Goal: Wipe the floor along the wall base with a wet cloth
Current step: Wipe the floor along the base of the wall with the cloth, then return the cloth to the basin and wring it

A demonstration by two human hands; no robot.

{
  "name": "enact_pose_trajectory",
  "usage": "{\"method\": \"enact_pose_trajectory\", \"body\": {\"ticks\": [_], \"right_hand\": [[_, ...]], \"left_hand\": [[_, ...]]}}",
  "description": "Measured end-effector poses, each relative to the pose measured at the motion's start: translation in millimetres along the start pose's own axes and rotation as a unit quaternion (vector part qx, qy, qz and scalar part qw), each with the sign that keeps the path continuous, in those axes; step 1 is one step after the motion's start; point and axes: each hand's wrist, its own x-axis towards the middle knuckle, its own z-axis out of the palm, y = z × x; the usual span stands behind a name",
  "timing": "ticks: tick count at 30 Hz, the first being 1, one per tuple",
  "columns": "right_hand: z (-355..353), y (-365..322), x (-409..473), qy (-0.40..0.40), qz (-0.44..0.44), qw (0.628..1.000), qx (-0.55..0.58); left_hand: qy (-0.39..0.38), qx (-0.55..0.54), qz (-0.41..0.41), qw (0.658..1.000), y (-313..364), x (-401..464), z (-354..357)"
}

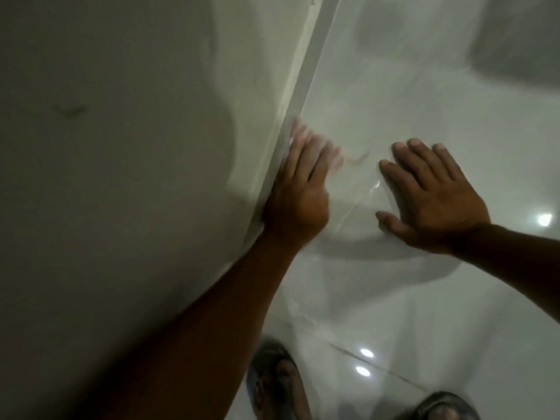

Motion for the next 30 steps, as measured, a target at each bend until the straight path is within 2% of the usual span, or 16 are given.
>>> {"method": "enact_pose_trajectory", "body": {"ticks": [4,7,12,14,16,19,21,23,26,30], "right_hand": [[-1,2,-1,-0.01,-0.006,1.0,0.0],[-7,-1,1,-0.045,-0.004,0.999,-0.006],[-72,-34,-7,-0.17,0.066,0.983,0.005],[-130,-46,-17,-0.173,0.086,0.981,0.002],[-196,-51,-27,-0.148,0.092,0.985,-0.002],[-318,-31,-37,-0.12,0.135,0.983,-0.04],[-385,-6,-37,-0.099,0.19,0.975,-0.052],[-438,34,-33,-0.046,0.243,0.967,-0.066],[-482,101,-31,-0.018,0.283,0.955,-0.084],[-484,194,-32,-0.053,0.32,0.941,-0.092]], "left_hand": [[-0.029,-0.005,0.003,1.0,-6,-102,-10],[-0.045,-0.034,-0.021,0.998,-3,-103,-15],[-0.068,-0.132,-0.17,0.974,49,-74,-59],[-0.121,-0.159,-0.184,0.962,90,-46,-98],[-0.141,-0.182,-0.186,0.955,138,-11,-140],[-0.129,-0.251,-0.139,0.949,225,60,-226],[-0.117,-0.253,-0.102,0.955,273,106,-267],[-0.097,-0.258,-0.082,0.958,320,161,-292],[-0.086,-0.255,-0.046,0.962,380,237,-291],[-0.069,-0.235,-0.004,0.97,446,330,-235]]}}
